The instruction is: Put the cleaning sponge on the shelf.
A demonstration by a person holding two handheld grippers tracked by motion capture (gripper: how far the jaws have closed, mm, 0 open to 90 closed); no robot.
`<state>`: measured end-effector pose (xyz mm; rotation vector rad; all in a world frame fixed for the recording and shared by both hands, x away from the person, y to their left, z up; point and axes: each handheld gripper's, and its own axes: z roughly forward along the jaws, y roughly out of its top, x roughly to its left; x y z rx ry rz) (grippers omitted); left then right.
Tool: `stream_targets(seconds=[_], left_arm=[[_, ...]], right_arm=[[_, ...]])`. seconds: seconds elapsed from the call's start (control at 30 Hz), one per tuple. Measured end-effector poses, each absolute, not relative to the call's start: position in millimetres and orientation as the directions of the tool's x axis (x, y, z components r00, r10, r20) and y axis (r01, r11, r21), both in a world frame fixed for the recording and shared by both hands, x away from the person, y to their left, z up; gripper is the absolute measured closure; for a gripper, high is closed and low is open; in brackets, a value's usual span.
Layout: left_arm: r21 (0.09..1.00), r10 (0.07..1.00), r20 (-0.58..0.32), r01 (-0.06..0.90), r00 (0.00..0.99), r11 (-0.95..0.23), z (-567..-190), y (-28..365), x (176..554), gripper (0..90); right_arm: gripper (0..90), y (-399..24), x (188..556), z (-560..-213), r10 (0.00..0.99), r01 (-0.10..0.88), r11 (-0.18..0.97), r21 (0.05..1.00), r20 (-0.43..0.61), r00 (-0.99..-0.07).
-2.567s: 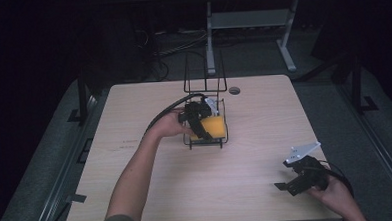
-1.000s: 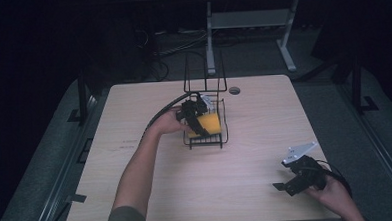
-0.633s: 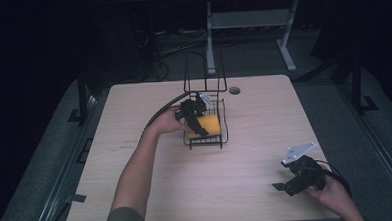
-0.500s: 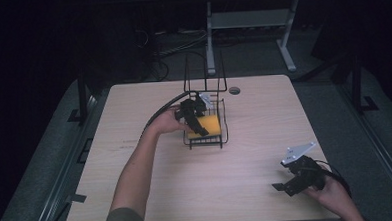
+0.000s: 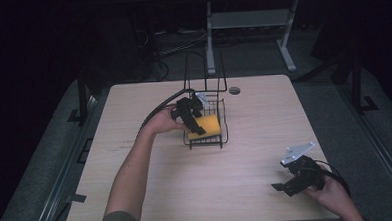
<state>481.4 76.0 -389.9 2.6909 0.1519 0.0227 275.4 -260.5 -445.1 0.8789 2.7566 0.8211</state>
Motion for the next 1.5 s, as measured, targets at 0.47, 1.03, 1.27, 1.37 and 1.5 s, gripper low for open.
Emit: stream_targets(seconds=[0.47, 1.03, 1.27, 1.37, 1.5], left_arm=[[0.438, 0.105, 0.023, 0.084, 0.994, -0.895, -379.3, 78.2, 473.5, 20.5], [0.437, 0.083, 0.031, 0.061, 0.996, -0.897, -372.6, 77.1, 459.6, 20.8], [0.453, 0.065, 0.033, 0.043, 0.997, -0.891, -372.6, 76.0, 449.4, 20.9], [0.437, 0.063, 0.026, 0.046, 0.998, -0.898, -375.4, 76.4, 446.3, 20.8], [0.449, 0.055, 0.039, 0.032, 0.998, -0.893, -374.9, 76.7, 437.6, 20.7]], right_arm=[[13.6, -258.5, 274.8, -444.3, 0.563, 0.488, 0.688, 0.537, 0.029, -0.826], [13.6, -255.7, 274.6, -444.4, 0.56, 0.487, 0.695, 0.529, 0.027, -0.828], [13.6, -254.2, 274.5, -443.7, 0.555, 0.482, 0.697, 0.531, 0.025, -0.831], [13.6, -253.1, 274.6, -443.5, 0.555, 0.481, 0.698, 0.53, 0.023, -0.832], [13.6, -252.4, 274.2, -443.0, 0.553, 0.479, 0.698, 0.532, 0.024, -0.833]])
